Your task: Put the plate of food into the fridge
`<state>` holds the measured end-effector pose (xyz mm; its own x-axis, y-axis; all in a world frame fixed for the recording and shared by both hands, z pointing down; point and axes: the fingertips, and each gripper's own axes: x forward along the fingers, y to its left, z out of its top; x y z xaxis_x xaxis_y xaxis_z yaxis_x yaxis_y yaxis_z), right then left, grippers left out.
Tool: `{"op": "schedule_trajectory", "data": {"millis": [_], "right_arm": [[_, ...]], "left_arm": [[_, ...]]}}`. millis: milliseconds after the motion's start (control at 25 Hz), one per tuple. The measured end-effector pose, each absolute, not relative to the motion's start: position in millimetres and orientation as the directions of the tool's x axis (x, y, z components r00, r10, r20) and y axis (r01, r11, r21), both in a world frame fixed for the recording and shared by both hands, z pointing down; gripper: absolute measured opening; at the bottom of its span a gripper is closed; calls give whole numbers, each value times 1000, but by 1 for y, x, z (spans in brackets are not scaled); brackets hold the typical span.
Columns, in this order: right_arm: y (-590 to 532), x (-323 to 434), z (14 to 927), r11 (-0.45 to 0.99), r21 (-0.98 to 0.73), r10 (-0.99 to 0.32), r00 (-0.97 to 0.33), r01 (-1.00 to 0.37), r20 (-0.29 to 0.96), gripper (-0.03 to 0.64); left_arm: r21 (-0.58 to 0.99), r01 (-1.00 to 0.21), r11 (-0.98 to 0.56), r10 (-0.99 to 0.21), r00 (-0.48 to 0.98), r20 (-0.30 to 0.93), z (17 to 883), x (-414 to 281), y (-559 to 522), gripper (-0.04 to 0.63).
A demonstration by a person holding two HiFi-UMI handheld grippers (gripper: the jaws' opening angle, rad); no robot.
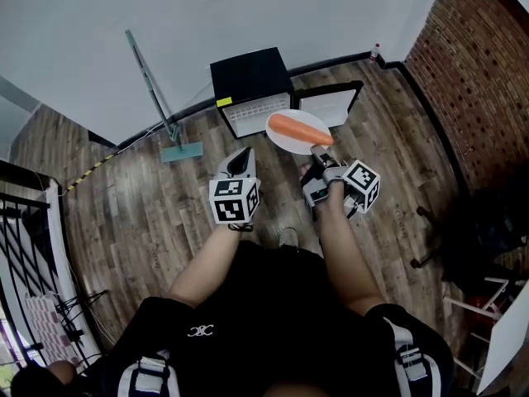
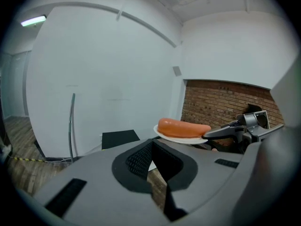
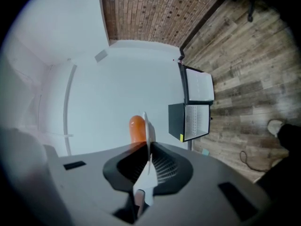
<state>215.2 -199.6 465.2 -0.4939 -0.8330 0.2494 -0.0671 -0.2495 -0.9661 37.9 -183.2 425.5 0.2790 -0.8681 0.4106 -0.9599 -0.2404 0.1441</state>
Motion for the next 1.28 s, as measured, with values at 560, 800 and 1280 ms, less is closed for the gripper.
{"op": "schedule_trajectory", "data": {"millis": [560,800,1280], "right_arm": [[-252,182,506,-335,-937,-780,-530,-95,332,40],[-319,157,503,-320,-940,-791,-512,-119,335,40],[-401,92,513,-340,-928,-776,-512,-151,368,41]], "left_arm": [[175,-967,-186,-857,247,452,462,-2,-241,-3],[204,-959,-197,-870,268,415,464,-35,-315,-3],[258,-951,-170,-874,267,405,483,-119,-407,-3]]}}
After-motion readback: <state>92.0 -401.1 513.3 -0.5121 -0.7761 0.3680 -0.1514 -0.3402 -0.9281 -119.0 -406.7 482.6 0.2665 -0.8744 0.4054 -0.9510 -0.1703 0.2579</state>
